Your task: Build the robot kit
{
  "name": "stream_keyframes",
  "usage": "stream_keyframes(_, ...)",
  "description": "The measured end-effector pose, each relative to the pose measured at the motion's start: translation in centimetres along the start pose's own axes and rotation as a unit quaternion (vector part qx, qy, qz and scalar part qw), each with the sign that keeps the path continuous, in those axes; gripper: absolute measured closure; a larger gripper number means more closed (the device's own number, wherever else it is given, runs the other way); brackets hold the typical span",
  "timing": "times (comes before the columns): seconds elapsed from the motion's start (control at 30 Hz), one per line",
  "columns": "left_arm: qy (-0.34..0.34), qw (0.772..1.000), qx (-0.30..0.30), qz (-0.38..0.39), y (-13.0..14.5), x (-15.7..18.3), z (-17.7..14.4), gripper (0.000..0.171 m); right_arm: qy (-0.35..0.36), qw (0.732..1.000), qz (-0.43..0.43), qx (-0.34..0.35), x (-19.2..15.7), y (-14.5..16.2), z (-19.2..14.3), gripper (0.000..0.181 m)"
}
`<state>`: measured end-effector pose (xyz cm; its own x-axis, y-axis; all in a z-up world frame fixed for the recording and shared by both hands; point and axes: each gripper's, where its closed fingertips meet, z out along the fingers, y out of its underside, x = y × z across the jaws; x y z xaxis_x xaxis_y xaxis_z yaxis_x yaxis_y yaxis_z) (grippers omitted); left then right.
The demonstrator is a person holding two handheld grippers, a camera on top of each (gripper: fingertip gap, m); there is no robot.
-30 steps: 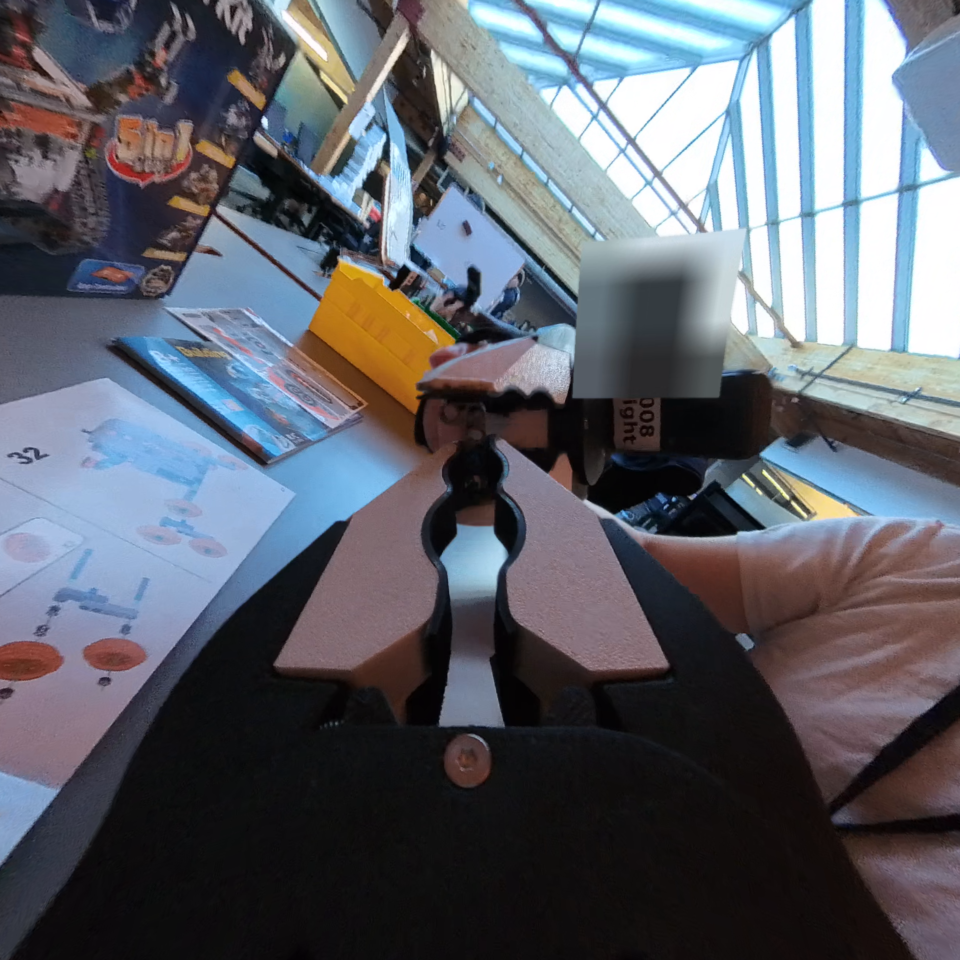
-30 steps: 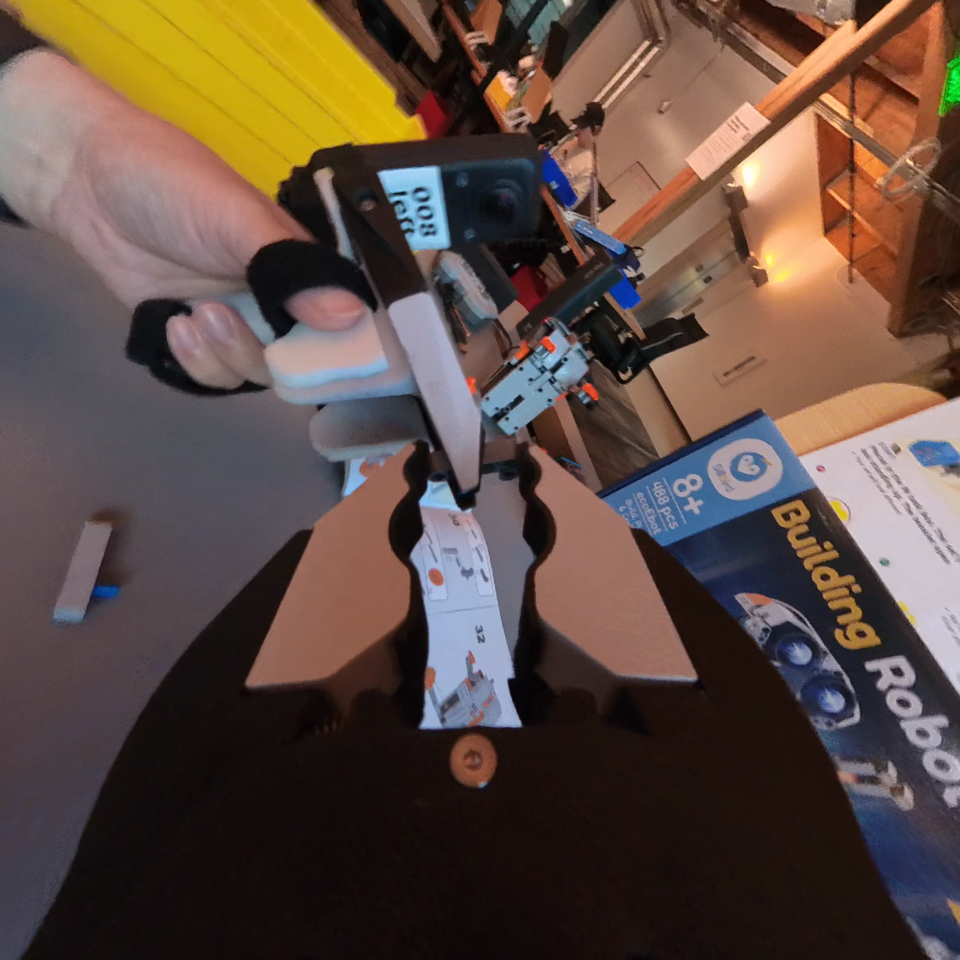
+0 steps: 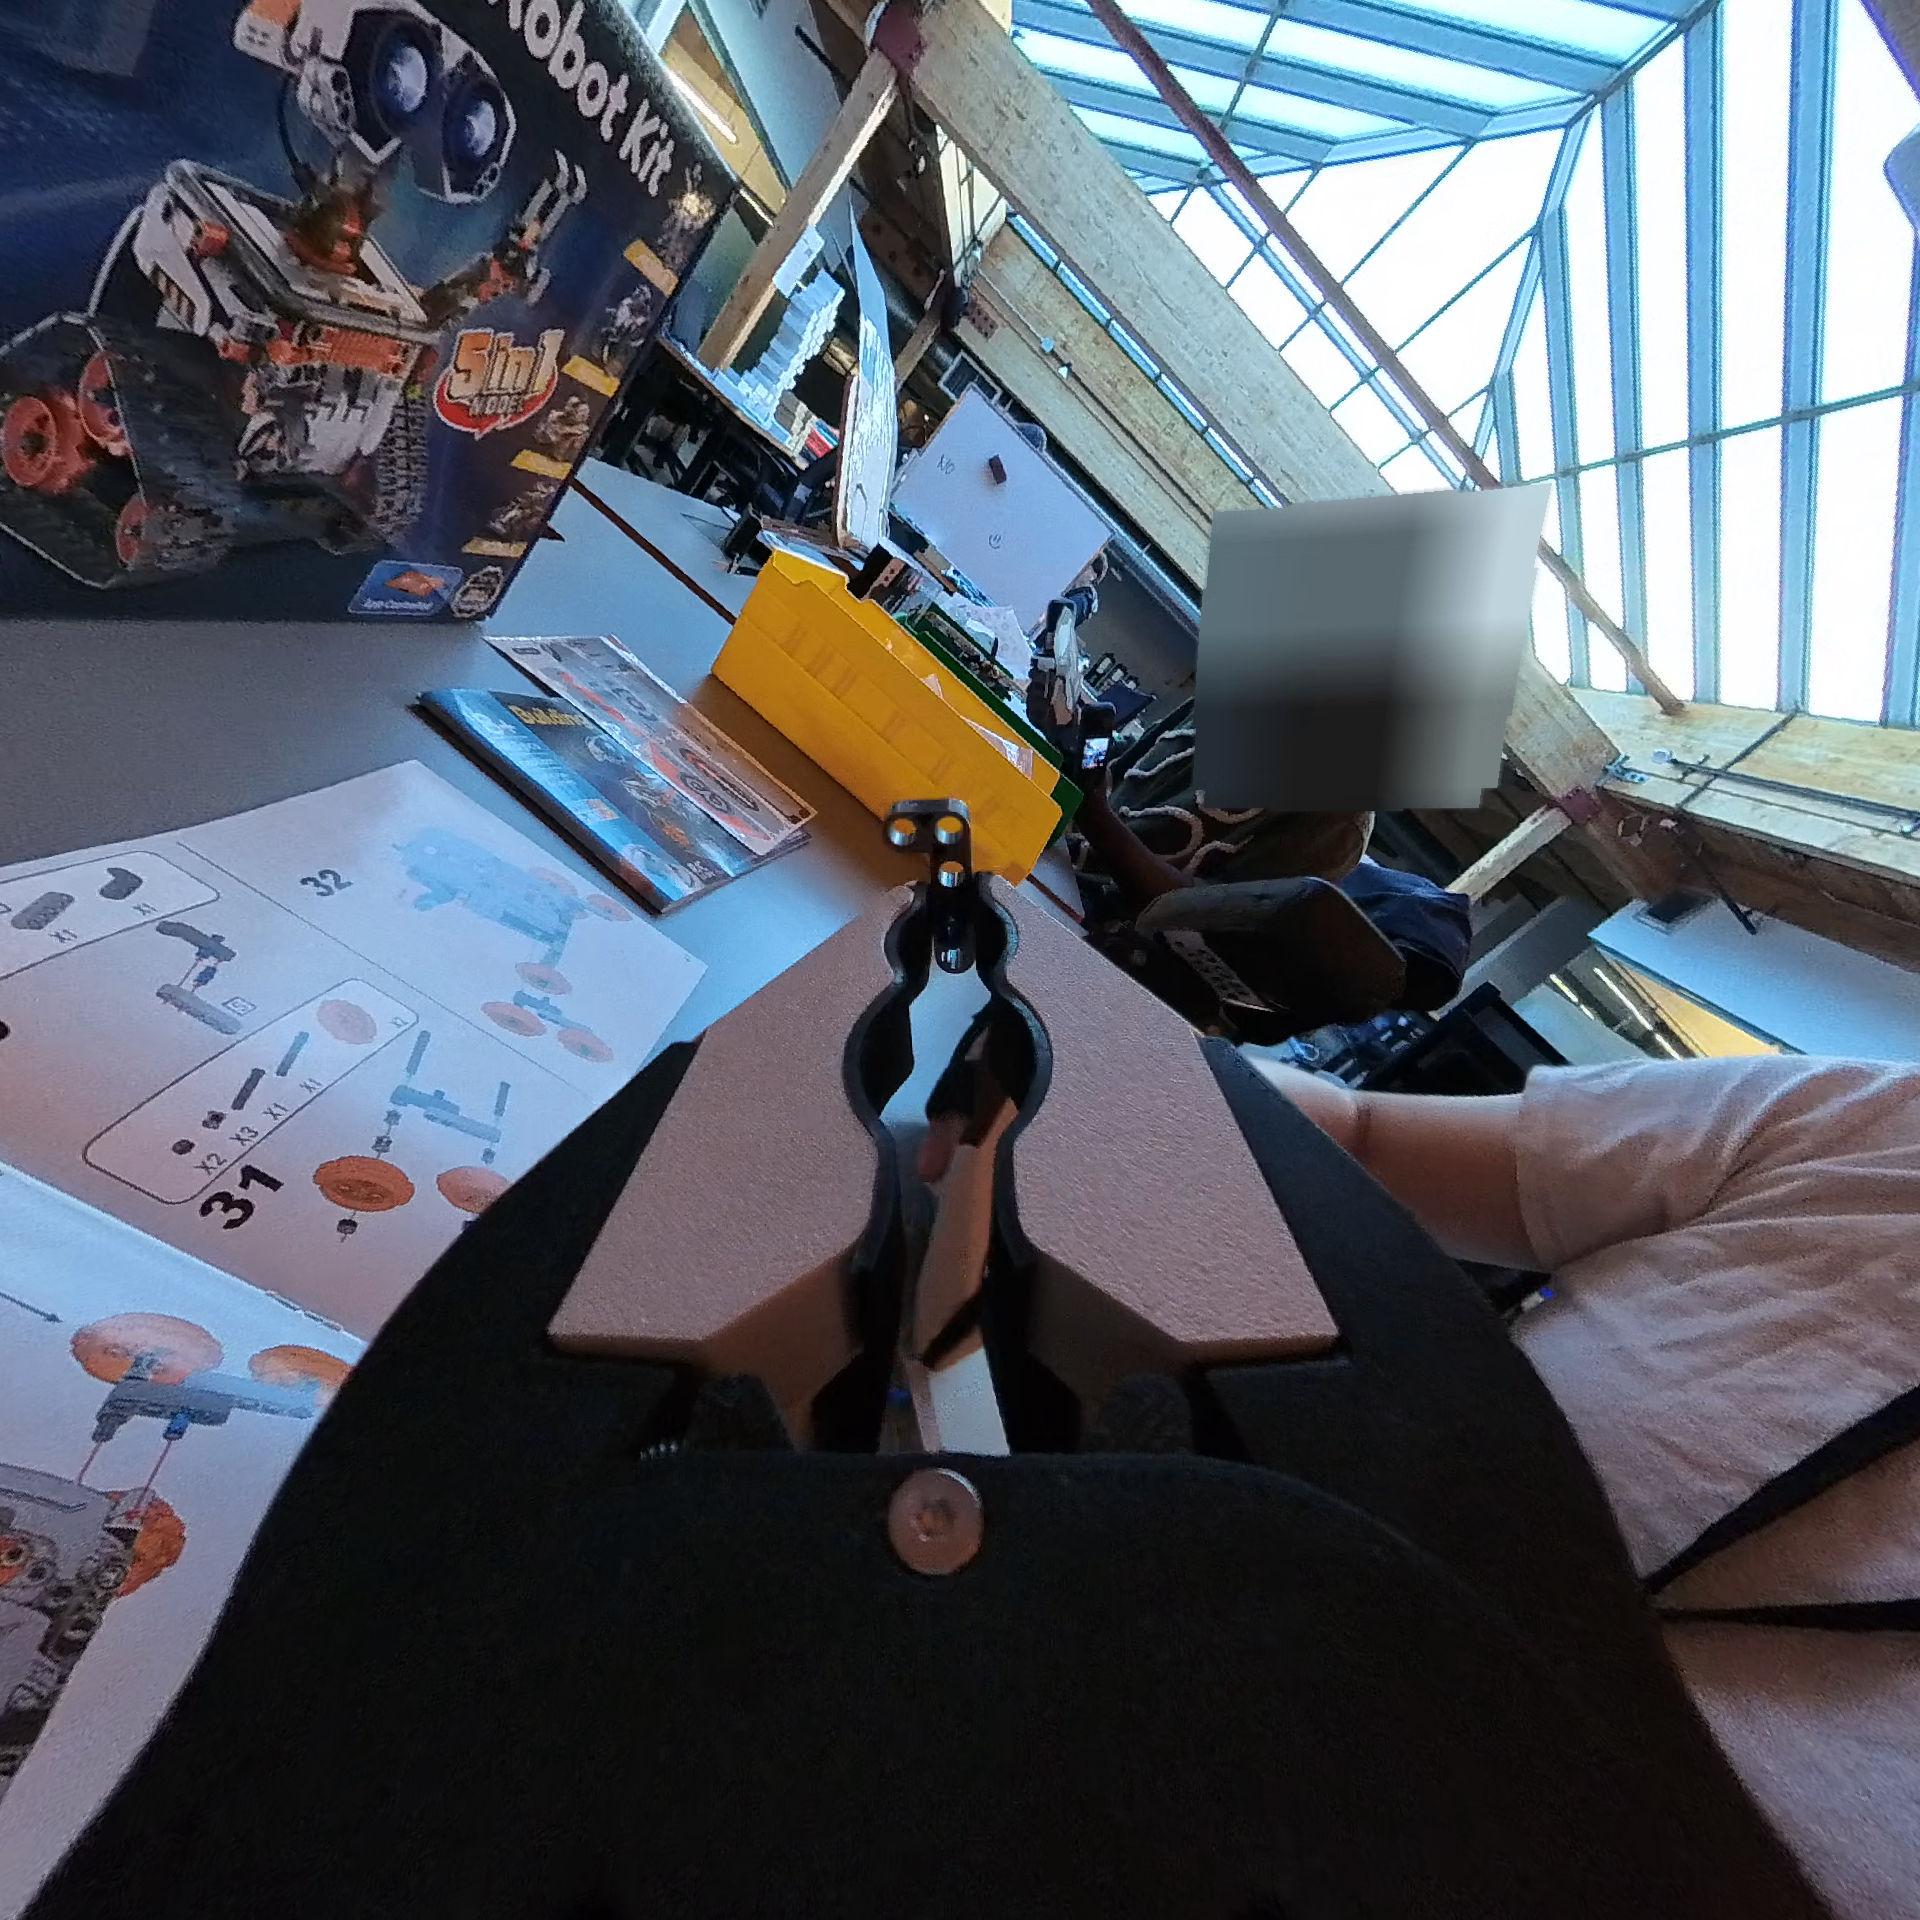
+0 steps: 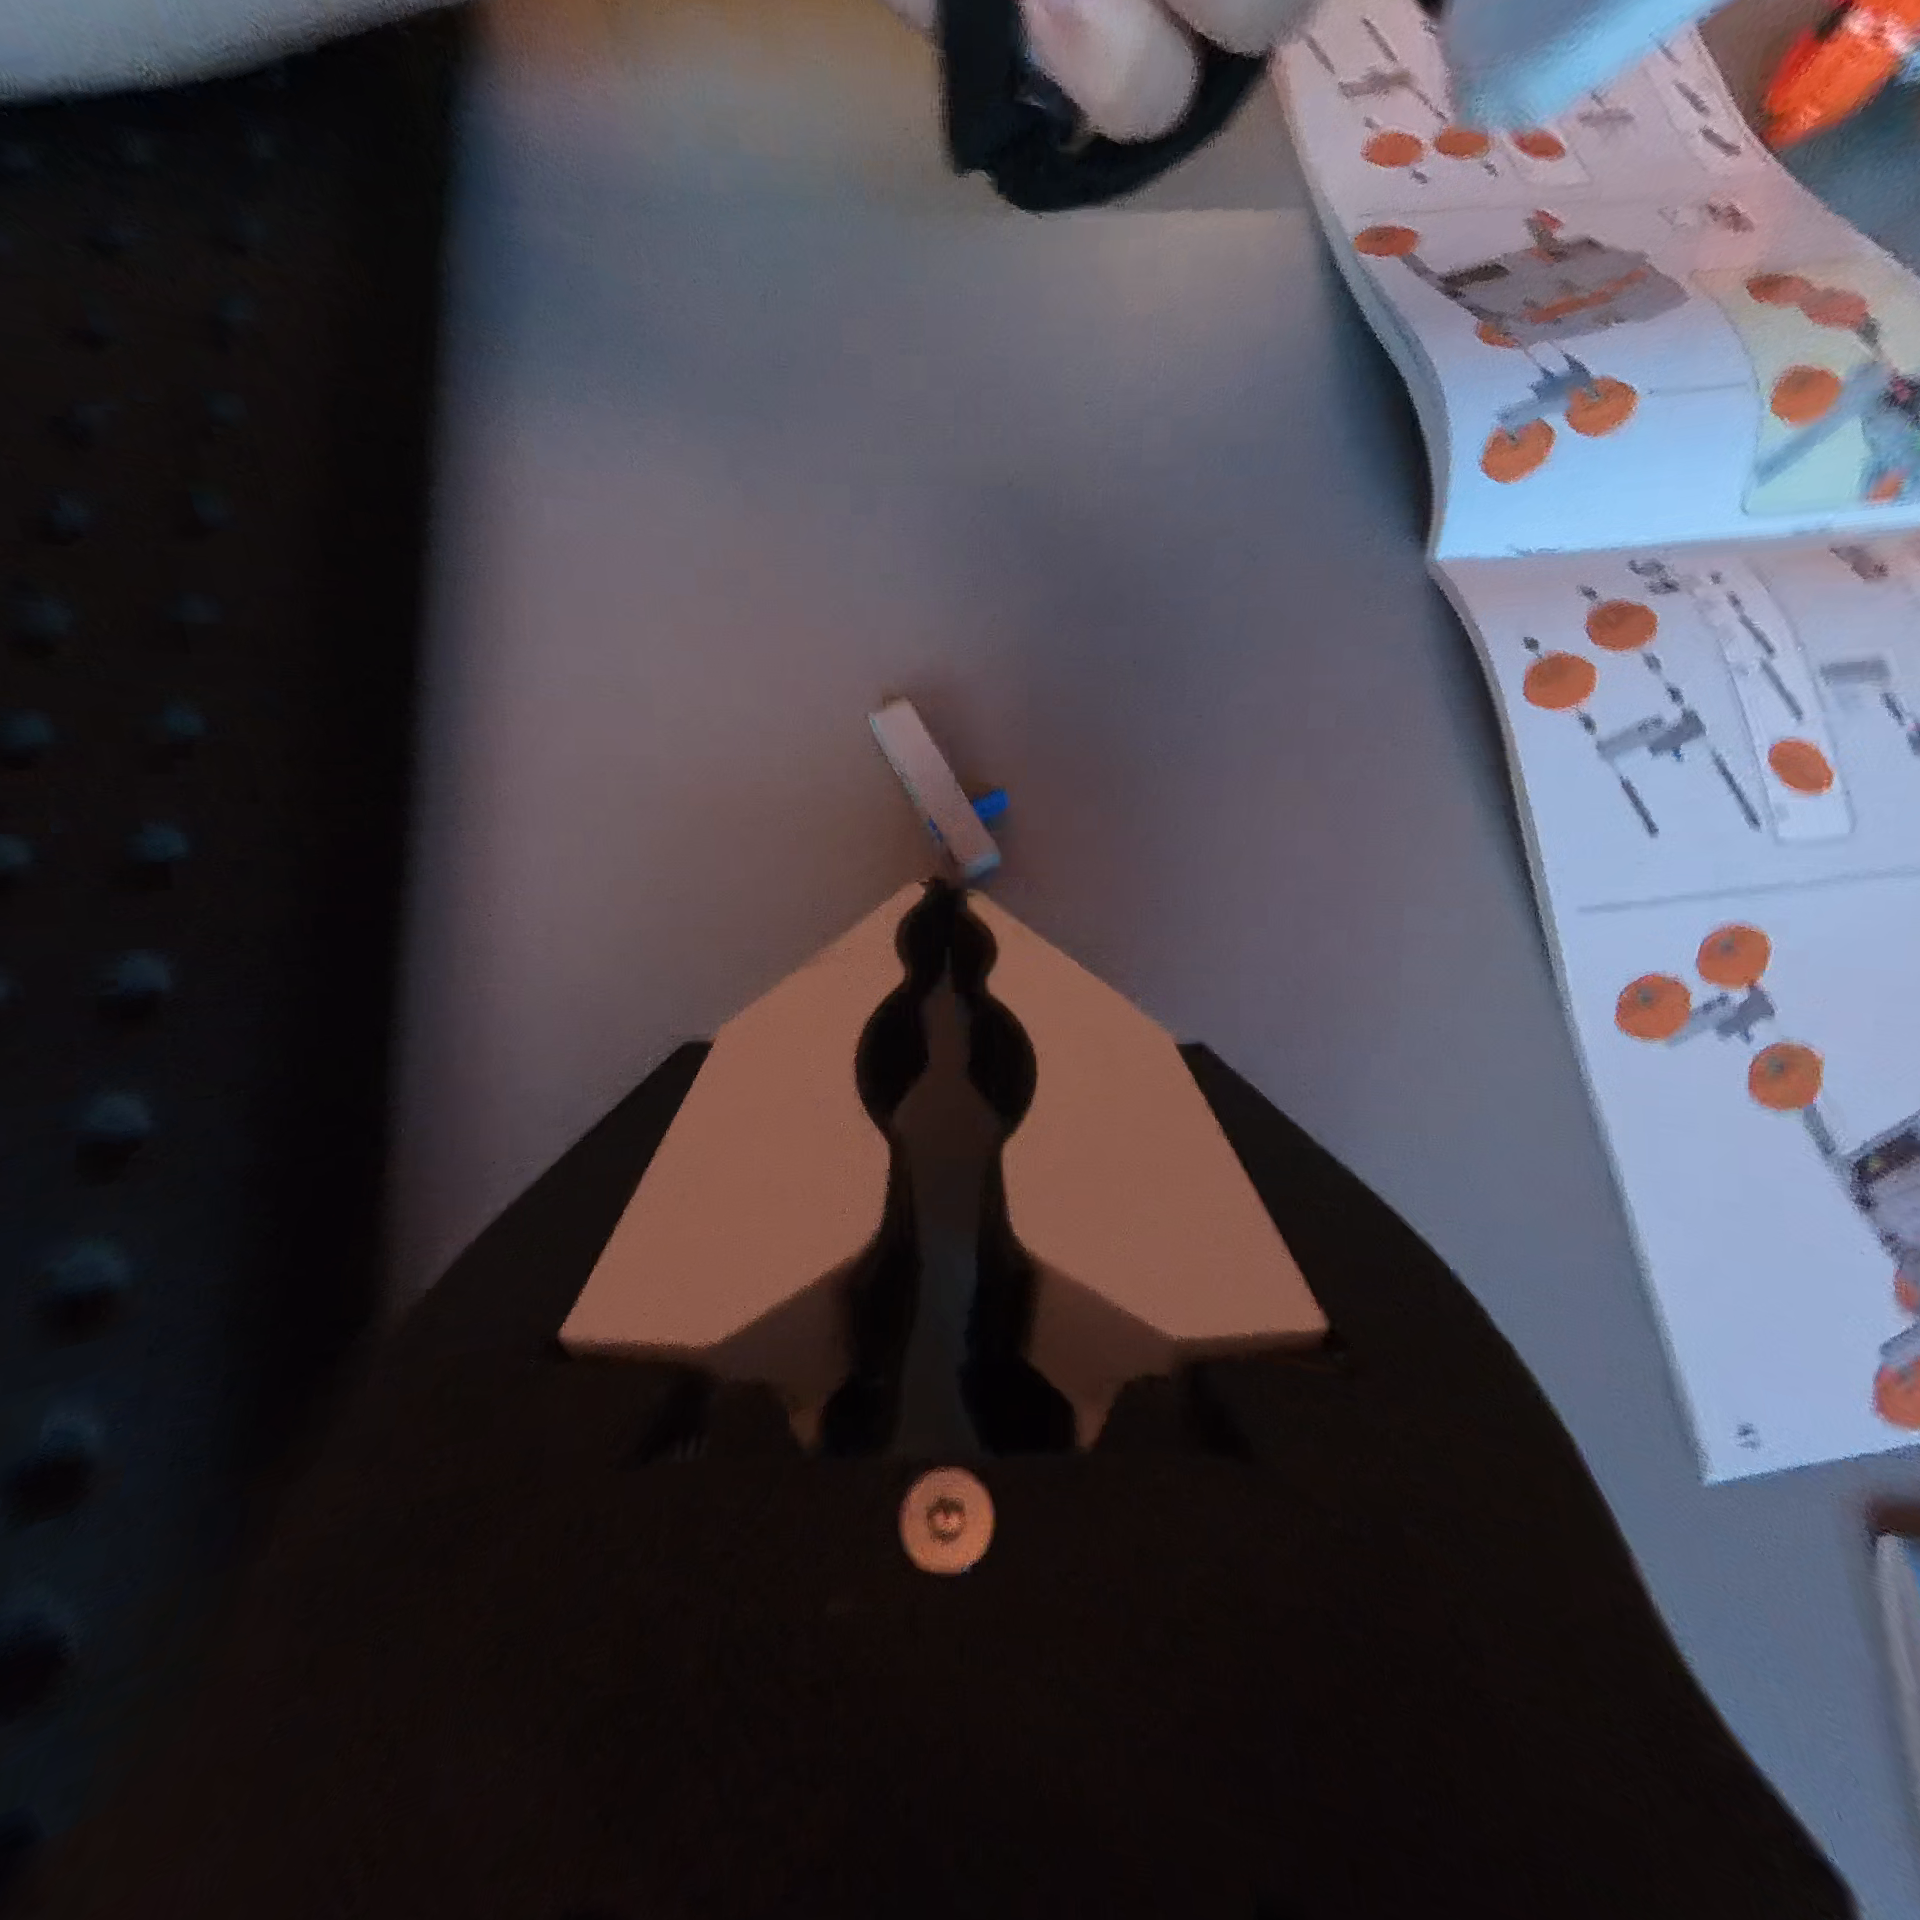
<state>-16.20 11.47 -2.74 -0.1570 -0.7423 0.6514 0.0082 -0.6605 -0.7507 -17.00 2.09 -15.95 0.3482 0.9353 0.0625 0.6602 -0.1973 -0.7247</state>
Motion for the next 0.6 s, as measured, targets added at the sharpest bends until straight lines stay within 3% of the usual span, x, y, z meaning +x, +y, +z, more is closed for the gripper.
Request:
stream_keyframes(0.17,0.033,0.998,-0.054,-0.025,2.1,0.9,0.9,0.168,0.024,0.993,-0.114,-0.009,1.1,1.5,-2.3,0.181)
stream_keyframes(0.27,0.007,0.997,-0.078,-0.010,2.9,0.1,1.2,0.168,0.036,0.999,0.002,0.015,2.0,0.5,-3.2,0.179)
stream_keyframes(0.3,0.003,0.997,-0.076,-0.007,2.8,0.0,1.2,0.168,0.045,0.997,0.042,0.038,1.7,-0.6,-3.1,0.166)
stream_keyframes(0.43,-0.029,0.997,-0.068,-0.015,2.4,-1.0,0.4,0.168,0.122,0.965,0.232,0.012,-0.9,-1.8,-1.8,0.146)
stream_keyframes(0.5,-0.039,0.997,-0.061,-0.010,1.9,-1.1,0.0,0.168,0.171,0.950,0.257,0.036,-1.7,-2.7,-0.7,0.131)
stream_keyframes(0.6,-0.040,0.998,-0.044,-0.011,1.3,-1.0,-0.4,0.168,0.237,0.936,0.260,-0.005,-1.0,-2.3,0.4,0.115)
